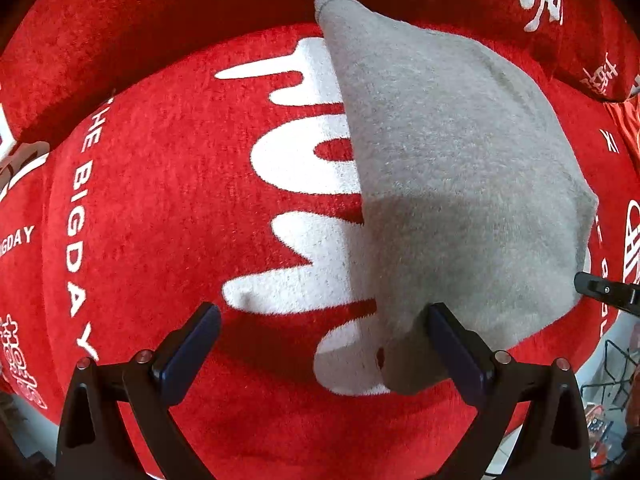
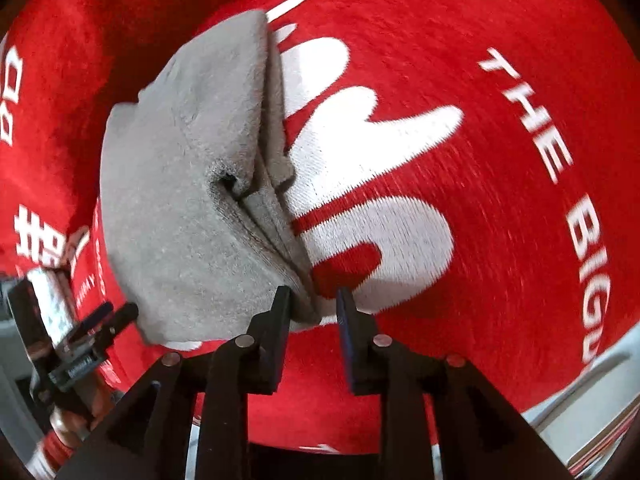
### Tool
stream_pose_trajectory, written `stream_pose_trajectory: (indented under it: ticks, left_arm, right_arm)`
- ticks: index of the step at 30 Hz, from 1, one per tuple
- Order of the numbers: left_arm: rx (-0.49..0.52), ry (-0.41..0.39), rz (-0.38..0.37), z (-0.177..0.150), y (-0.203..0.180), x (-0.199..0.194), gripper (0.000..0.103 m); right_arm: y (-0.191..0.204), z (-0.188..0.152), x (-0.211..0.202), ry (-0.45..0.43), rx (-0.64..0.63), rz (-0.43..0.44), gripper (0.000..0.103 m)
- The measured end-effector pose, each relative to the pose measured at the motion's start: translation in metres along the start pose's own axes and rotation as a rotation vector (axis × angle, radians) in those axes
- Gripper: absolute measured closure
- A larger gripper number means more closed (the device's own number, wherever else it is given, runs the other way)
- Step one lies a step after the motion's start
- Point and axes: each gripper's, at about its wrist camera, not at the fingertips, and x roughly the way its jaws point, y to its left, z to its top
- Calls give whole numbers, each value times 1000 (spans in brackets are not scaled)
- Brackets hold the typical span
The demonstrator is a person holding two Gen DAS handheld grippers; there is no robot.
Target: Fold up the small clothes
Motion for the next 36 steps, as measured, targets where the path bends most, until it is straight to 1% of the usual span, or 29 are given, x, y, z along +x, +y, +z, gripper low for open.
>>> stream_pose_trajectory:
  ticks: [3,5,11,13,15,16,19,21,24,28,29,33,35,36]
  left_arm:
    - [11,-2,2,-4,3,-7,0]
    - [23,-11,1,-6,6,-13,0]
    - [21,-27,-3,-15,19,-23,0]
    - [21,-24,-6,-16,22,-25,0]
    - [30,-21,-15,-17,22,-28,0]
    - [40,-22,-16,-13,20,-28,0]
    - [56,-27,-17,-14,19,-29,0]
    - [60,-30,-21,-15,20,-28,0]
    - [47,-13,-19,-17,24,-23,0]
    - [18,6,-18,-14,29,-17,0]
    - [12,9,-18,-12,30,-16,0]
    - [-13,-2,-3,1,31,-20,0]
    - [-50,-5,-7,12,31,-23,0]
    - [-66,-5,-12,16,31,-24,0]
  right_arm:
    - [4,-5,-9,-25,33,-7,79]
    - [8,-9,-15,-50,41,-18,75]
    - [17,-22,-29,-104,79,-22,75]
    - [20,-26,-32,-116,86,-21,70]
    - [25,-31,-34,-123,82,-23,57]
    - [27,-33,-35,-126,80,-25,56]
    - [34,-40,-34,-127,78,-17,55]
    - [38,-42,-29,-116,74,-19,48]
    - [40,-43,-22,-93,70,-23,48]
    - [41,-35,-20,-69,65,-18,48]
    - [41,-31,-21,-68,60,-16,46]
    - [39,-5,-26,-53,38,-2,45]
    - [38,7,-31,-52,23,3,44]
    - [36,16,-34,-54,11,10,42]
